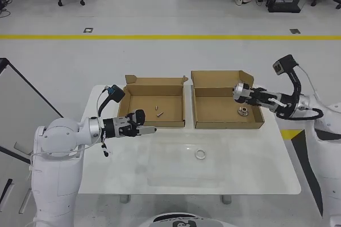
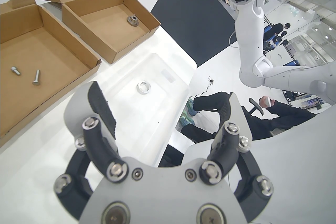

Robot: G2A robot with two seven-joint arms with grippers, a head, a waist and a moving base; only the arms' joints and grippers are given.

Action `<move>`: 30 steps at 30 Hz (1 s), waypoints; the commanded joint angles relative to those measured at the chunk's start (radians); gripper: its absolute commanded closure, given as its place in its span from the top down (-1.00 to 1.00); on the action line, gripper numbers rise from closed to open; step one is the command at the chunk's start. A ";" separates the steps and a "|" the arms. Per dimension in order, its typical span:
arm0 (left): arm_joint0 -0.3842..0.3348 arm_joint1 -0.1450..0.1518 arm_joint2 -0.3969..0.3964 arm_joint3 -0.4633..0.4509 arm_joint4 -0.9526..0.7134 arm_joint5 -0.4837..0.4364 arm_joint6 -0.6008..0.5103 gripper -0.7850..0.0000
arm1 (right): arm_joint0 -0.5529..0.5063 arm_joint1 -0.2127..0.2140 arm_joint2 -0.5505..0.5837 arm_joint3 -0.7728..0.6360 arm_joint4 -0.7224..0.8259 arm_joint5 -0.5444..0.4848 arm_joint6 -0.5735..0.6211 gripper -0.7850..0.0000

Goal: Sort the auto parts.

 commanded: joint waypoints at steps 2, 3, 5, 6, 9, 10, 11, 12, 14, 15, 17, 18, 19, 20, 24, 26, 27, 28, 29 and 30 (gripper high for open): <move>0.000 0.000 0.000 0.000 0.000 0.000 0.000 1.00 | 0.036 0.023 0.014 -0.043 -0.355 0.021 0.074 -1.00; 0.000 0.000 0.000 0.000 0.000 0.000 0.000 1.00 | 0.055 0.030 0.003 -0.043 -0.442 0.011 0.122 -1.00; 0.000 0.000 0.000 0.000 0.000 0.000 0.000 1.00 | 0.108 0.041 -0.028 -0.031 -0.564 -0.015 0.184 -1.00; 0.000 0.000 0.000 0.000 0.000 0.000 0.000 1.00 | 0.135 0.047 -0.055 -0.018 -0.639 -0.041 0.231 -1.00; 0.000 0.000 0.000 0.000 0.000 0.000 0.000 1.00 | 0.224 0.051 -0.132 0.049 -0.730 -0.072 0.287 -1.00; 0.000 0.000 0.000 0.000 0.000 0.000 0.000 1.00 | 0.255 0.053 -0.160 0.071 -0.775 -0.087 0.297 -1.00; 0.000 0.000 0.000 0.000 0.000 0.000 0.000 1.00 | 0.280 0.054 -0.194 0.091 -0.831 -0.108 0.308 -1.00; 0.000 0.000 0.000 0.000 0.000 0.000 0.000 1.00 | 0.303 0.052 -0.227 0.115 -0.863 -0.119 0.312 -1.00; 0.000 0.000 0.000 0.000 0.000 0.000 0.000 1.00 | 0.348 0.048 -0.292 0.163 -0.910 -0.140 0.318 -1.00; 0.000 0.000 0.000 0.000 0.000 0.000 0.000 1.00 | 0.368 0.046 -0.322 0.188 -0.923 -0.148 0.322 -1.00; 0.000 0.000 0.000 0.000 0.000 0.000 0.000 1.00 | 0.403 0.040 -0.382 0.235 -0.965 -0.158 0.326 -1.00; 0.000 0.000 0.000 0.000 0.000 0.000 0.000 1.00 | 0.417 0.036 -0.408 0.260 -0.973 -0.157 0.318 -1.00; 0.000 0.000 0.000 0.000 0.000 0.000 0.000 1.00 | 0.430 0.032 -0.434 0.286 -0.983 -0.157 0.316 -1.00; 0.000 0.000 0.000 0.000 0.000 0.000 0.000 1.00 | 0.442 0.028 -0.459 0.307 -0.999 -0.158 0.309 -1.00; 0.000 0.000 0.000 0.000 0.000 0.000 0.000 1.00 | 0.471 0.010 -0.546 0.403 -1.021 -0.143 0.265 -1.00; 0.000 0.000 0.000 0.000 0.000 0.000 0.000 1.00 | 0.481 0.000 -0.585 0.455 -1.023 -0.137 0.248 -1.00; 0.000 0.000 0.000 0.000 0.000 0.000 0.000 1.00 | 0.486 -0.004 -0.602 0.480 -1.025 -0.134 0.235 -1.00; 0.000 0.000 0.000 0.000 0.000 0.000 0.000 1.00 | 0.490 -0.010 -0.620 0.506 -1.026 -0.132 0.226 -1.00; 0.000 0.000 0.000 0.000 0.000 0.000 0.000 1.00 | 0.496 -0.015 -0.636 0.527 -1.027 -0.127 0.210 -1.00; 0.000 0.000 0.000 0.000 0.000 0.000 0.000 1.00 | 0.500 -0.020 -0.648 0.550 -1.027 -0.118 0.189 -1.00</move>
